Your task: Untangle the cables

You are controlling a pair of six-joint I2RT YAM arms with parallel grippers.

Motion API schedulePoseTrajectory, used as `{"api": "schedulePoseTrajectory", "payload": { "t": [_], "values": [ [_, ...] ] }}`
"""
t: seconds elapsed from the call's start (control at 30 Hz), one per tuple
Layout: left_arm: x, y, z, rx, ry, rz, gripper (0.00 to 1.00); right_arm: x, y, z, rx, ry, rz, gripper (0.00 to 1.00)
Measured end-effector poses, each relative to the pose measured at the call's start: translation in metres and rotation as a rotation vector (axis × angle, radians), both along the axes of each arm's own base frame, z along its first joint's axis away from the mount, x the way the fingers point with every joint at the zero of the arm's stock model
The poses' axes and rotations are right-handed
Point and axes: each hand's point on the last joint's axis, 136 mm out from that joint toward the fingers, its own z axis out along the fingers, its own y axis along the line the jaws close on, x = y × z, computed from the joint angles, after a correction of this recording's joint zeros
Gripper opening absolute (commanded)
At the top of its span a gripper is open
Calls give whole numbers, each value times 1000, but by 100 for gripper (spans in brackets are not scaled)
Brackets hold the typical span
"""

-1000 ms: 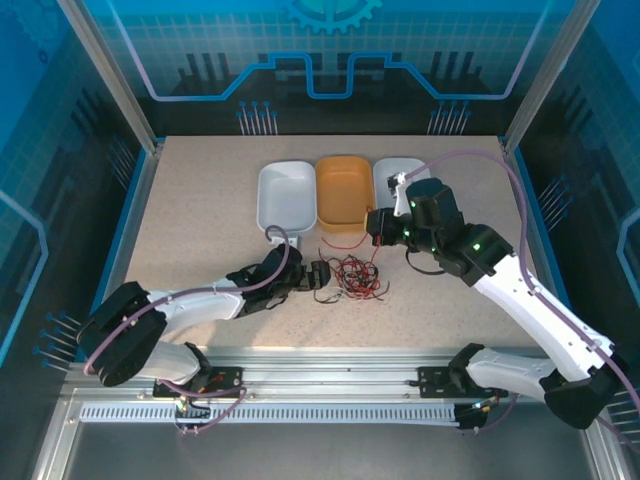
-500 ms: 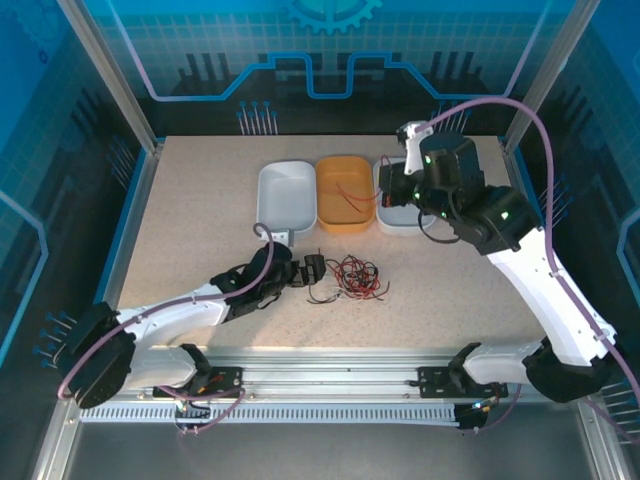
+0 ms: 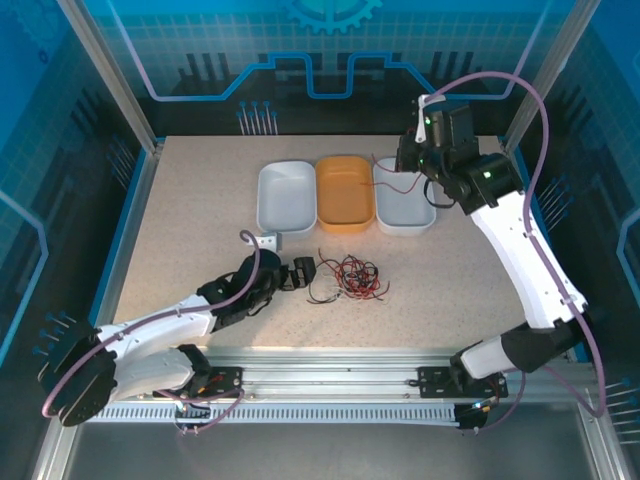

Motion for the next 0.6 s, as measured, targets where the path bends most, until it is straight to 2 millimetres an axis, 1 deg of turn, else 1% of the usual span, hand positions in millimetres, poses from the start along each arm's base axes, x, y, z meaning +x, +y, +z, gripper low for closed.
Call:
{"api": "schedulePoseTrajectory", "payload": {
  "t": [0.23, 0.33, 0.47, 0.6],
  "values": [
    [-4, 6, 3, -3, -13, 8, 99, 50, -33, -26, -15, 12, -112, 0],
    [-3, 7, 4, -5, -18, 12, 99, 71, -45, -45, -41, 34, -156, 0],
    [-4, 7, 4, -5, -19, 12, 99, 91, -52, -84, -86, 102, -198, 0],
    [-4, 7, 4, -4, -20, 11, 99, 97, -58, -128, -139, 189, -224, 0]
  ]
}}
